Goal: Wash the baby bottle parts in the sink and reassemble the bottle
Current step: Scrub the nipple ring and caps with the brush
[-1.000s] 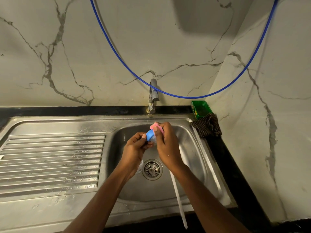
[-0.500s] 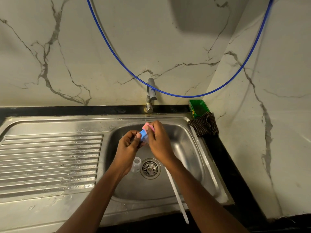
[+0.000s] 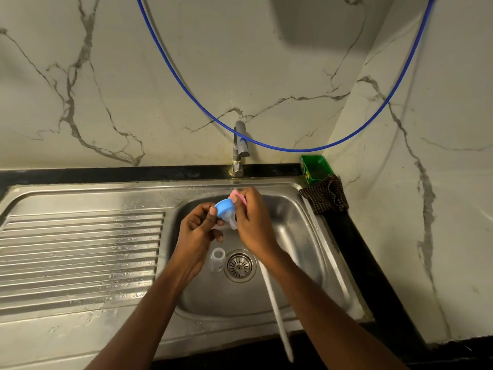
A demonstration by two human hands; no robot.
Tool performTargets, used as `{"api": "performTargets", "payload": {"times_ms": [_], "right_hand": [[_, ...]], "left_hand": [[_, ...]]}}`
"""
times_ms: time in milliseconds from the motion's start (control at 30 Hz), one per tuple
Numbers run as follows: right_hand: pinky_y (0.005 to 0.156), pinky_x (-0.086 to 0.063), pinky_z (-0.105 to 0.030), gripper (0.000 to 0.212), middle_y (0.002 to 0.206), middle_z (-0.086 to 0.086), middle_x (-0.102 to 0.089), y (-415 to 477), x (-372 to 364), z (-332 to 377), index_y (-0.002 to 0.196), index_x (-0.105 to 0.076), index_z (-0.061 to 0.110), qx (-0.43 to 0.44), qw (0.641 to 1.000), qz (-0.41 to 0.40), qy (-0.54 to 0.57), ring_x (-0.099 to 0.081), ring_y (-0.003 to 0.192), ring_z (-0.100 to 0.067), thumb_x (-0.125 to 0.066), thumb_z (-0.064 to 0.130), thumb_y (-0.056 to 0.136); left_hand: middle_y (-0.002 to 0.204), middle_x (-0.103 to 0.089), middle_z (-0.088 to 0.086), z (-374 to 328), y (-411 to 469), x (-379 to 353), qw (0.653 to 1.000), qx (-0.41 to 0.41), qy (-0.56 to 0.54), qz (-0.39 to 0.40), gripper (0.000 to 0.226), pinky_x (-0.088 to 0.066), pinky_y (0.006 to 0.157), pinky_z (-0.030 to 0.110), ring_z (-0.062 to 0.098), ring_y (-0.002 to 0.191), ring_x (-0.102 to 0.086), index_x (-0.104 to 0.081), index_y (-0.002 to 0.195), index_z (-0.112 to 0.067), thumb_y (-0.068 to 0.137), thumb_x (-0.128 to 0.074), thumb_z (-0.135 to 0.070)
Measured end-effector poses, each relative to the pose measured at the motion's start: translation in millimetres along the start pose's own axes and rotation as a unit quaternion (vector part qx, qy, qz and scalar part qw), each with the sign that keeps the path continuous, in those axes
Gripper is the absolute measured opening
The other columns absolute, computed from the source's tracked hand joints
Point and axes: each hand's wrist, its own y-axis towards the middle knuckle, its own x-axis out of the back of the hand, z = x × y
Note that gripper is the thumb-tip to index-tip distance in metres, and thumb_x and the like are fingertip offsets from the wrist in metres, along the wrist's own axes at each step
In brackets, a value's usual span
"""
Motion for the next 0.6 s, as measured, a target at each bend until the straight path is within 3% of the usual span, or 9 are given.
{"api": "performTargets", "payload": {"times_ms": [100,200,300,400,500,600], "right_hand": [[0.071,-0.048,-0.028,0.024,0.093,-0.011,-0.061,0,2,-1,0.097,-0.053,0.003,-0.014,1.0,0.003,0.023,-0.059,0.084,-0.018,-0.048,0.027,0.098],[0.071,-0.046,-0.024,0.022,0.094,-0.011,-0.062,-2,2,5,0.098,-0.054,0.005,0.004,0.999,-0.003,0.032,-0.059,0.084,-0.017,-0.048,0.026,0.098],[0.067,-0.047,-0.024,0.019,0.093,-0.006,-0.057,-2,-2,8,0.097,-0.052,0.009,0.045,0.998,0.032,0.01,-0.057,0.081,-0.016,-0.048,0.027,0.098],[0.068,-0.05,-0.024,0.024,0.096,-0.007,-0.057,3,-1,1,0.099,-0.053,0.006,0.011,1.0,0.011,0.007,-0.058,0.084,-0.014,-0.046,0.029,0.099],[0.068,-0.049,-0.022,0.024,0.097,-0.006,-0.058,6,-3,-6,0.101,-0.054,0.007,-0.019,1.0,0.01,0.003,-0.058,0.085,-0.013,-0.046,0.03,0.099],[0.068,-0.044,-0.019,0.022,0.096,-0.005,-0.058,3,-3,-7,0.1,-0.053,0.008,-0.04,0.999,0.02,-0.007,-0.057,0.084,-0.013,-0.046,0.029,0.099]], "left_hand": [[0.083,-0.071,0.003,-1,2,-3,1.0,0.011,-0.027,0.007,0.018,-0.054,0.058,0.02,0.008,0.069,-0.065,-0.063,0.102,-0.007,0.092,-0.052,-0.017],[0.091,-0.071,0.009,-1,5,-4,0.998,0.021,-0.058,0.004,0.022,-0.058,0.071,0.024,0.015,0.078,-0.069,-0.064,0.102,-0.006,0.088,-0.059,-0.022],[0.098,-0.068,0.016,-1,7,-7,0.997,0.053,-0.061,0.018,0.024,-0.058,0.08,0.028,0.023,0.09,-0.068,-0.059,0.112,0.003,0.097,-0.049,-0.013],[0.091,-0.066,0.016,0,7,-11,0.993,0.079,-0.083,0.006,0.019,-0.058,0.073,0.027,0.023,0.083,-0.063,-0.061,0.104,0.002,0.097,-0.048,-0.011],[0.092,-0.066,0.012,3,7,-14,0.998,0.052,-0.015,0.014,0.023,-0.055,0.071,0.028,0.02,0.082,-0.062,-0.064,0.102,-0.004,0.094,-0.056,-0.024],[0.09,-0.068,0.007,4,3,-11,0.999,0.043,-0.007,0.013,0.021,-0.053,0.071,0.028,0.017,0.081,-0.062,-0.065,0.099,-0.008,0.09,-0.056,-0.024]]}}
